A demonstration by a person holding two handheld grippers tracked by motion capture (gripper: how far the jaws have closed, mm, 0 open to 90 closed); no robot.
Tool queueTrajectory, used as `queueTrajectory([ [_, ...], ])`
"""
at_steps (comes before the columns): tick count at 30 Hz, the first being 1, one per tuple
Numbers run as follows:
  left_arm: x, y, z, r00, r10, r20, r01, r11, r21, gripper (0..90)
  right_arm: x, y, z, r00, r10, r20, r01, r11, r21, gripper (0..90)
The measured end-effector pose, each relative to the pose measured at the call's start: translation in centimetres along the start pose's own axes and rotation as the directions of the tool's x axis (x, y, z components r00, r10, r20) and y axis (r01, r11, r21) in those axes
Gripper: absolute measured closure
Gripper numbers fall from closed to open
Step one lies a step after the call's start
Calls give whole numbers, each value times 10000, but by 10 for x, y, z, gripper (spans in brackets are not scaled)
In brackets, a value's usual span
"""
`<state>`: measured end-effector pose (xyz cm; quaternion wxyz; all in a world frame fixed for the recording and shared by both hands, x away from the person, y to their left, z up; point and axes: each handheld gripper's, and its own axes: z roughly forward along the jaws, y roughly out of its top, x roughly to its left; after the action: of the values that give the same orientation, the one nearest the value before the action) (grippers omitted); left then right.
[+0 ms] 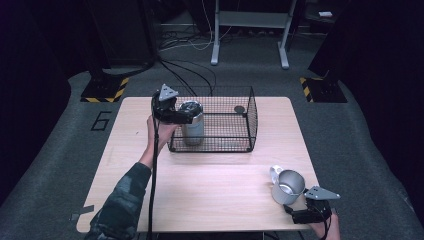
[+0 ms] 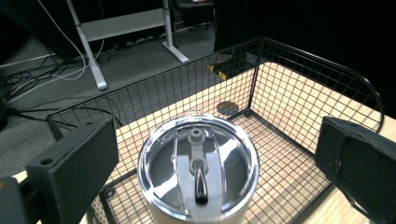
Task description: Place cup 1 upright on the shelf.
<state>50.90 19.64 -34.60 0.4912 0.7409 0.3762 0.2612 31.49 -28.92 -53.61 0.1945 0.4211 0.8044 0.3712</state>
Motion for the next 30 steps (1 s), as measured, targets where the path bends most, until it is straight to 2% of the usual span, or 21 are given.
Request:
queueTrajectory([
  [4, -1, -1, -12, 9999, 124, -6, -124, 9999, -96, 0, 0, 0, 0, 10000, -5, -8, 5, 10000, 4, 2],
  [7, -5, -7, -27, 9993, 360, -86, -361, 9993, -81, 0, 0, 0, 0, 10000, -5, -8, 5, 10000, 5, 2],
  [8, -5, -7, -27, 9993, 360, -86, -361, 9993, -81, 0, 0, 0, 0, 10000, -17, -6, 17, 10000, -1, 2],
  [9, -6, -12, -33, 9990, 427, -87, -427, 9991, 51, 0, 0, 0, 0, 10000, -3, -12, 3, 10000, 6, 3],
  [11, -7, -17, -37, 9991, 416, -118, -416, 9991, 42, 0, 0, 0, 0, 10000, 33, -2, -33, 10000, 15, 3],
  [16, -7, -32, -49, 9983, 574, -74, -571, 9977, 363, 0, -1, 1, 0, 10000, -91, -16, 91, 10000, -14, 2],
  [19, -7, -43, -55, 9984, 565, -88, -560, 9975, 437, 0, 0, 0, 0, 10000, 14, -21, -14, 10000, 12, 2],
  [20, -6, -47, -57, 9990, 441, -71, -438, 9981, 428, 0, 0, 0, 0, 10000, 19, -22, -19, 10000, 14, 2],
  [23, -5, -61, -64, 9990, 434, -98, -428, 9972, 613, 0, -1, 1, 0, 9999, -108, -21, 108, 9999, -11, 2],
  [24, -5, -61, -64, 9990, 434, -98, -428, 9972, 613, 0, 0, 0, 0, 10000, 13, -26, -13, 10000, 9, 3],
  [26, -5, -77, -71, 9990, 354, -263, -334, 9968, 726, 0, -1, 1, 0, 9999, -114, -18, 114, 9999, -18, 2],
  [30, -4, -101, -77, 9989, 290, -381, -245, 9932, 1135, 0, 0, 0, 0, 10000, -25, -26, 25, 10000, 2, 2],
])
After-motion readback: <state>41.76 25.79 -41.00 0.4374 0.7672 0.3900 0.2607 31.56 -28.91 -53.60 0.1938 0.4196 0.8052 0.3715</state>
